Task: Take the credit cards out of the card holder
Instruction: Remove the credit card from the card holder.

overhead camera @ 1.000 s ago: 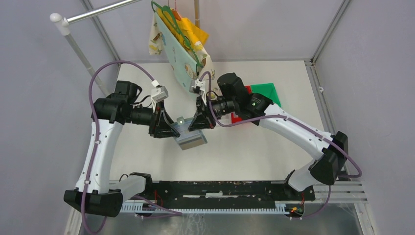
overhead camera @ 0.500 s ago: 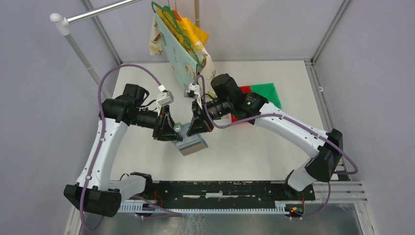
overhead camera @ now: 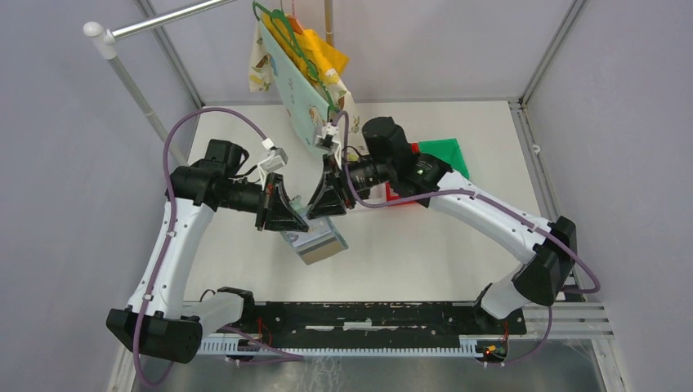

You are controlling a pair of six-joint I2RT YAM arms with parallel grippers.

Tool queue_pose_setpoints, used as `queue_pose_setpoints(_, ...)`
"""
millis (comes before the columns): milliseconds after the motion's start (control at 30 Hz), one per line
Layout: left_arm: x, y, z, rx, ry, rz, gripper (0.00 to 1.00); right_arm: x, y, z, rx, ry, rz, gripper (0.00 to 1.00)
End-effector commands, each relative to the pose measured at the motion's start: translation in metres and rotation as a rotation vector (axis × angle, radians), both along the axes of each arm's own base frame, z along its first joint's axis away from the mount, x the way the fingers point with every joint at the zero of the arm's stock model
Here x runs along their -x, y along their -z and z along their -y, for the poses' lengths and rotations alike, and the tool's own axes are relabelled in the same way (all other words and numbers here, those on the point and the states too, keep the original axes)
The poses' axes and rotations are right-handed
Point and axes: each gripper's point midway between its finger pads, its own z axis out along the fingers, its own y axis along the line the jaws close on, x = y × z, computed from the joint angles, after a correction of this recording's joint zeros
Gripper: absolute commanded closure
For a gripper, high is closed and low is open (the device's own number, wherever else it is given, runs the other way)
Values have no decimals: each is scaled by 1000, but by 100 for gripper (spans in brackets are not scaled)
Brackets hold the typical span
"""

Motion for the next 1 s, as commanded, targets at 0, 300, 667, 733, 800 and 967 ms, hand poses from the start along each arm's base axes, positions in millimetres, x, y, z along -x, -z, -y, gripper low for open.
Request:
queue_pose_setpoints(0, 6, -35, 8, 110, 26, -25, 98, -13, -54, 21, -243, 75, -39, 62)
queue_pose_setpoints(300, -2, -52, 6, 140, -10, -35, 98, 7, -42, 44, -414, 117, -141, 32)
queue_pose_setpoints(667, -22, -58, 8, 127, -88, -81, 98, 17, -47, 37, -513, 31, -222, 60)
queue_pose_setpoints(733, -24, -59, 9, 129, -97, -82, 97, 16, -44, 36, -502, 36, -232, 81)
queue_pose_setpoints(800, -23, -60, 9, 134, -94, -82, 86, 13, -41, 34, -482, 55, -221, 95)
queue_pose_setpoints(967, -12, -60, 8, 154, -62, -63, 61, 6, -48, 34, -447, 98, -131, 100)
